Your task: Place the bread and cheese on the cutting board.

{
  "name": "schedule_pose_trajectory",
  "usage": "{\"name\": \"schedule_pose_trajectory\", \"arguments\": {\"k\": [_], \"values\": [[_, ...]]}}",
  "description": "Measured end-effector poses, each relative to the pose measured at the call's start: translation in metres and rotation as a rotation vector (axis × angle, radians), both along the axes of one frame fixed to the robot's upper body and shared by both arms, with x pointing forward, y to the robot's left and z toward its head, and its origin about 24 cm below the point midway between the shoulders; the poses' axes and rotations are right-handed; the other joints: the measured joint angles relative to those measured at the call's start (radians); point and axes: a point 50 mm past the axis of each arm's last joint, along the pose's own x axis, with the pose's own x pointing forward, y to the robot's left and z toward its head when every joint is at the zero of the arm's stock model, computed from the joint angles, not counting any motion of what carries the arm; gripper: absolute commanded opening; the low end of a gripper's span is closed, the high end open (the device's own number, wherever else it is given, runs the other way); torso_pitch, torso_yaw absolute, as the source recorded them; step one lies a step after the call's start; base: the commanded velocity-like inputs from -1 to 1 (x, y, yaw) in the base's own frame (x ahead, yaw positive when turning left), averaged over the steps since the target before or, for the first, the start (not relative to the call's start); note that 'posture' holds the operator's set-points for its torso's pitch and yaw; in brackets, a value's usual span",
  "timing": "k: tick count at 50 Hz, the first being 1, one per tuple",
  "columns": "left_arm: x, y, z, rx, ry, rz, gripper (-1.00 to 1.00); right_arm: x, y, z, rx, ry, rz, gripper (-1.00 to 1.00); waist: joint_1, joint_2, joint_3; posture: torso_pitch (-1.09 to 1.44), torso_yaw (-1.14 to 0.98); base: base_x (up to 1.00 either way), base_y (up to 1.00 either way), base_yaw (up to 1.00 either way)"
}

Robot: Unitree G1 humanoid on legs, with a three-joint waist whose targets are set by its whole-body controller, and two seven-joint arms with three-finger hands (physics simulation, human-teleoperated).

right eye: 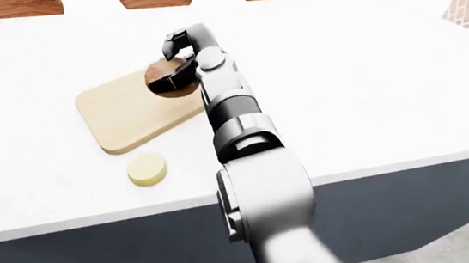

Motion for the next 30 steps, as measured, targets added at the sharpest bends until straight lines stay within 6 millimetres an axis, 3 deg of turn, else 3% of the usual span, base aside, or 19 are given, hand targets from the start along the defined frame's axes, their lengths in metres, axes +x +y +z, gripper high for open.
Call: {"name": "schedule_pose_trajectory", "arguments": {"k": [13, 18, 28, 29, 30], "values": [[0.008, 0.007, -0.005, -0.012, 0.012, 0.02, 1.0, -0.004, 0.009, -0.024, -0.054, 0.019, -0.008, -1.0, 0.003, -0.005, -0.004, 0.0, 0.0, 0.0, 0.0, 0.0], [0.012, 0.017, -0.006, -0.041, 0.026, 0.04, 1.0, -0.005, 0.013, -0.025, -0.063, 0.007, 0.009, -1.0, 0.002, -0.005, -0.006, 0.0, 0.0, 0.0, 0.0, 0.0], [0.014, 0.016, -0.007, -0.048, 0.028, 0.03, 1.0, -0.008, 0.022, -0.012, -0.083, -0.044, 0.031, -1.0, 0.003, -0.006, -0.009, 0.0, 0.0, 0.0, 0.0, 0.0], [0.015, 0.017, -0.007, -0.049, 0.029, 0.032, 1.0, -0.008, 0.022, -0.012, -0.084, -0.047, 0.03, -0.96, 0.003, -0.006, -0.01, 0.0, 0.0, 0.0, 0.0, 0.0], [0.015, 0.017, -0.007, -0.049, 0.03, 0.033, 1.0, -0.008, 0.022, -0.012, -0.082, -0.047, 0.029, 0.17, 0.002, -0.006, -0.01, 0.0, 0.0, 0.0, 0.0, 0.0]]}}
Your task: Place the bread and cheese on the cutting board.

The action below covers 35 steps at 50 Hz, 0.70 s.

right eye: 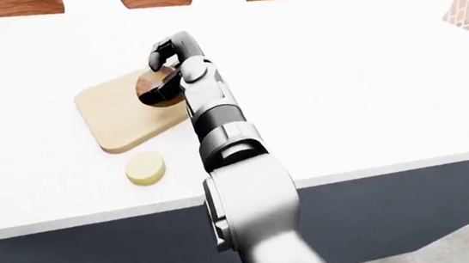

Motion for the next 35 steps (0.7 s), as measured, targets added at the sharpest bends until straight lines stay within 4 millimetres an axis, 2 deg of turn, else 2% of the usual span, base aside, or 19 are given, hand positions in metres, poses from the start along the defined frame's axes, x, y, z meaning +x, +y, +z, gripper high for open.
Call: {"name": "schedule_pose_trajectory", "arguments": {"k": [1, 7, 16, 19, 23, 29, 33, 35], "values": [[0.0, 0.0, 0.0, -0.001, 0.0, 0.0, 1.0, 0.0, 0.0, -0.001, 0.002, 0.003, 0.001, 1.0, 0.0, 0.0, -0.001, 0.0, 0.0, 0.0, 0.0, 0.0], [0.0, -0.005, 0.0, 0.01, -0.004, -0.013, 1.0, -0.001, 0.002, -0.003, 0.009, 0.009, 0.005, 1.0, 0.001, 0.0, -0.001, 0.0, 0.0, 0.0, 0.0, 0.0], [0.0, -0.008, -0.003, 0.022, -0.001, -0.01, 1.0, 0.003, -0.008, 0.001, 0.027, 0.001, -0.031, 1.0, 0.001, -0.002, -0.001, 0.0, 0.0, 0.0, 0.0, 0.0], [0.0, -0.01, -0.005, 0.032, 0.002, -0.01, 1.0, 0.004, -0.011, 0.007, 0.026, -0.007, -0.038, 1.0, 0.001, -0.003, 0.002, 0.0, 0.0, 0.0, 0.0, 0.0], [0.0, -0.012, -0.006, 0.042, 0.003, -0.012, 1.0, 0.006, -0.017, 0.024, 0.029, -0.041, -0.05, 1.0, 0.001, -0.005, 0.004, 0.0, 0.0, 0.0, 0.0, 0.0], [0.001, -0.016, -0.009, 0.063, 0.011, -0.013, 1.0, 0.01, -0.036, 0.05, 0.041, -0.105, -0.095, 1.0, 0.002, -0.01, 0.003, 0.0, 0.0, 0.0, 0.0, 0.0], [0.0, -0.018, -0.009, 0.069, 0.007, -0.007, 1.0, 0.015, -0.052, 0.054, 0.043, -0.116, -0.134, 1.0, 0.004, -0.014, 0.002, 0.0, 0.0, 0.0, 0.0, 0.0], [0.0, -0.019, -0.009, 0.074, 0.003, -0.008, 1.0, 0.017, -0.064, 0.055, 0.101, -0.106, -0.164, 1.0, 0.006, -0.015, 0.004, 0.0, 0.0, 0.0, 0.0, 0.0]]}}
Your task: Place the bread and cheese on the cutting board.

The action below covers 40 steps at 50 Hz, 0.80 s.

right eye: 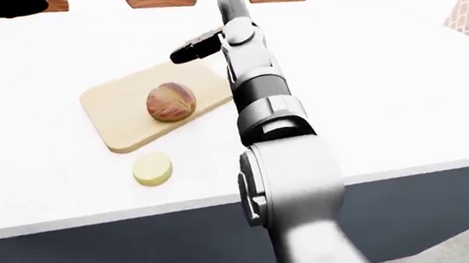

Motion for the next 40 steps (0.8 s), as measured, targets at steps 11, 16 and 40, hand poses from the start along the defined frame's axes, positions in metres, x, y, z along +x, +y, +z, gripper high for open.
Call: {"name": "schedule_pose_trajectory", "arguments": {"k": [11, 16, 40], "values": [[0.005, -0.005, -0.004, 0.02, 0.015, 0.001, 1.0, 0.003, -0.047, 0.032, 0.036, -0.08, -0.073, 1.0, 0.001, -0.007, 0.008, 0.0, 0.0, 0.0, 0.0, 0.0], [0.005, -0.004, -0.005, 0.025, 0.018, 0.003, 1.0, 0.0, -0.071, 0.048, 0.081, -0.113, -0.108, 1.0, 0.001, -0.014, 0.005, 0.0, 0.0, 0.0, 0.0, 0.0], [0.005, -0.005, -0.01, 0.04, 0.027, 0.015, 1.0, -0.111, -0.16, 0.035, 0.21, -0.216, -0.272, 1.0, 0.025, -0.05, 0.007, 0.0, 0.0, 0.0, 0.0, 0.0]]}}
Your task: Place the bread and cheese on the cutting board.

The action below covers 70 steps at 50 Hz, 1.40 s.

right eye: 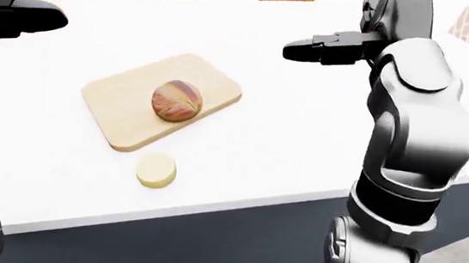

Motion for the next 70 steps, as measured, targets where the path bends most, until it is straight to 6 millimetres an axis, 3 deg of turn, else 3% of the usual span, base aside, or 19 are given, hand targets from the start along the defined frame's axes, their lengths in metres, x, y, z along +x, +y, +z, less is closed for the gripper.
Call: {"name": "schedule_pose_trajectory", "arguments": {"k": [8, 17, 25, 28, 31, 34, 38, 46, 54, 60, 69, 70], "values": [[0.003, -0.001, -0.004, 0.028, 0.013, 0.029, 1.0, -0.038, -0.002, -0.018, 0.002, -0.007, -0.044, 1.0, 0.0, -0.005, -0.003, 0.0, 0.0, 0.0, 0.0, 0.0], [0.006, -0.002, -0.01, 0.058, 0.023, 0.051, 1.0, -0.061, -0.019, -0.05, 0.073, 0.002, -0.092, 1.0, 0.001, -0.011, -0.006, 0.0, 0.0, 0.0, 0.0, 0.0], [-0.017, 0.001, -0.008, 0.08, 0.011, 0.065, 1.0, -0.064, -0.022, -0.058, 0.072, 0.016, -0.091, 1.0, -0.004, -0.01, -0.009, 0.0, 0.0, 0.0, 0.0, 0.0], [-0.023, 0.001, -0.029, 0.096, 0.056, 0.048, 1.0, -0.064, -0.024, -0.062, 0.071, 0.005, -0.103, 1.0, -0.004, -0.006, -0.018, 0.0, 0.0, 0.0, 0.0, 0.0], [-0.027, 0.004, -0.05, 0.111, 0.119, 0.014, 1.0, -0.059, -0.028, -0.07, 0.086, 0.024, -0.124, 1.0, -0.004, -0.009, -0.011, 0.0, 0.0, 0.0, 0.0, 0.0], [-0.037, 0.008, -0.046, 0.109, 0.095, -0.001, 1.0, -0.059, -0.028, -0.07, 0.082, 0.037, -0.137, 1.0, -0.001, -0.015, -0.001, 0.0, 0.0, 0.0, 0.0, 0.0], [-0.05, 0.008, -0.041, 0.034, 0.066, -0.058, 1.0, -0.061, -0.025, -0.065, 0.073, 0.014, -0.12, 1.0, 0.001, -0.012, -0.011, 0.0, 0.0, 0.0, 0.0, 0.0], [-0.058, -0.02, -0.079, 0.149, 0.129, -0.221, 1.0, -0.061, -0.026, -0.067, 0.074, 0.016, -0.128, 1.0, 0.0, -0.008, -0.012, 0.0, 0.0, 0.0, 0.0, 0.0], [-0.069, -0.025, -0.091, 0.178, 0.033, -0.297, 1.0, -0.06, -0.025, -0.072, 0.076, 0.038, -0.117, 1.0, 0.009, -0.006, -0.015, 0.0, 0.0, 0.0, 0.0, 0.0], [-0.067, -0.042, -0.117, 0.202, 0.082, -0.379, 1.0, -0.061, -0.025, -0.07, 0.067, 0.026, -0.12, 1.0, 0.01, -0.011, -0.023, 0.0, 0.0, 0.0, 0.0, 0.0], [-0.065, -0.062, -0.132, 0.217, 0.104, -0.415, 1.0, -0.06, -0.025, -0.075, 0.072, 0.046, -0.115, 1.0, 0.014, -0.022, -0.029, 0.0, 0.0, 0.0, 0.0, 0.0], [-0.065, -0.062, -0.133, 0.218, 0.106, -0.412, 0.89, -0.06, -0.026, -0.074, 0.071, 0.044, -0.117, 1.0, 0.014, -0.023, -0.029, 0.0, 0.0, 0.0, 0.0, 0.0]]}}
